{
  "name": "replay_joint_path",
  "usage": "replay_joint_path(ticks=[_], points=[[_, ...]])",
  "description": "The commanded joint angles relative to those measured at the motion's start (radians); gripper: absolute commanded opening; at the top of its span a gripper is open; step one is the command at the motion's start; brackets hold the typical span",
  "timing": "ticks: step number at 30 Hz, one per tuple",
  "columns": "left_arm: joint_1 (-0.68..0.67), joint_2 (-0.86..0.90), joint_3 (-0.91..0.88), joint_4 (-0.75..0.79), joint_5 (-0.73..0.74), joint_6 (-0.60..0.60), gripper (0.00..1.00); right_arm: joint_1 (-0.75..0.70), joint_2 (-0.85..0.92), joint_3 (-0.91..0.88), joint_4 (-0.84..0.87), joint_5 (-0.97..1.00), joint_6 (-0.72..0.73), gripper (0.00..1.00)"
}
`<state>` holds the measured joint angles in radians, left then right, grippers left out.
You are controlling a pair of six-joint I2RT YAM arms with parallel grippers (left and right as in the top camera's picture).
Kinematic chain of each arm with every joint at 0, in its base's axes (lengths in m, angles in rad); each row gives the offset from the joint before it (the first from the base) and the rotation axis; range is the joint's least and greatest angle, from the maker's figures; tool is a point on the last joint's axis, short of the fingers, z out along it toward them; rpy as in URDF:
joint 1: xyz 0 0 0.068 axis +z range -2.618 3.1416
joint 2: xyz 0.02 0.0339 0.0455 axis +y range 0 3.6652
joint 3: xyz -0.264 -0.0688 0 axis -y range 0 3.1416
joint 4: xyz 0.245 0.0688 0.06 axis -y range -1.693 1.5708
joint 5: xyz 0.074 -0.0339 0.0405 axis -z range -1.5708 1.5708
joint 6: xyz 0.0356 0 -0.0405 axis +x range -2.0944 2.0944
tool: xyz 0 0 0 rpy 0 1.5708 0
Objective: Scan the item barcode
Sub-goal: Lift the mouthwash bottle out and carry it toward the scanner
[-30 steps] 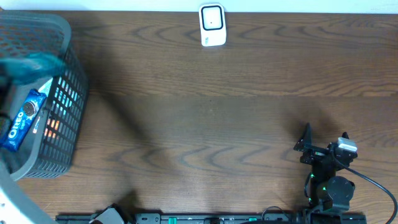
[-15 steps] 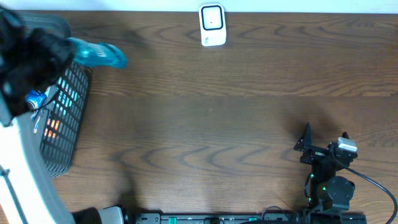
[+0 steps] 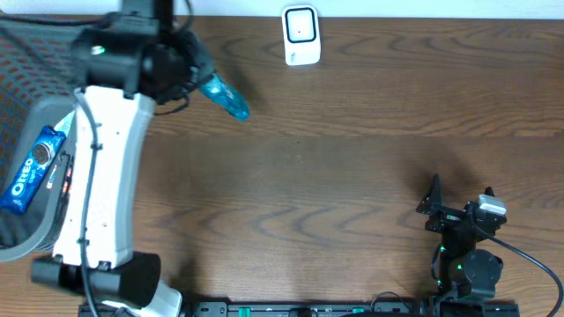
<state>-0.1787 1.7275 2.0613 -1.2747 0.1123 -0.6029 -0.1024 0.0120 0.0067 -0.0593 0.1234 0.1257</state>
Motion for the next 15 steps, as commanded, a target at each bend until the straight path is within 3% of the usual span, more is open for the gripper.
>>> replay_joint_path(ticks=[1, 4, 9, 15], points=[[-0.082, 0.034, 0.022, 0.013, -0.11, -0.02, 0.27, -0.002, -0.005, -0.001, -0.004, -0.002, 0.011, 0.99], [-0.158, 0.079, 0.017, 0.011, -0.167, -0.052, 0.27, -0.002, -0.005, -0.001, -0.004, -0.002, 0.011, 0.99], [-0.285, 0.169, 0.012, -0.001, -0.28, -0.25, 0.27, -0.002, -0.005, -0.001, -0.004, -0.002, 0.011, 0.99], [-0.412, 0.302, 0.004, 0.001, -0.29, -0.472, 0.27, -0.002, -0.005, -0.001, -0.004, -0.002, 0.011, 0.99]])
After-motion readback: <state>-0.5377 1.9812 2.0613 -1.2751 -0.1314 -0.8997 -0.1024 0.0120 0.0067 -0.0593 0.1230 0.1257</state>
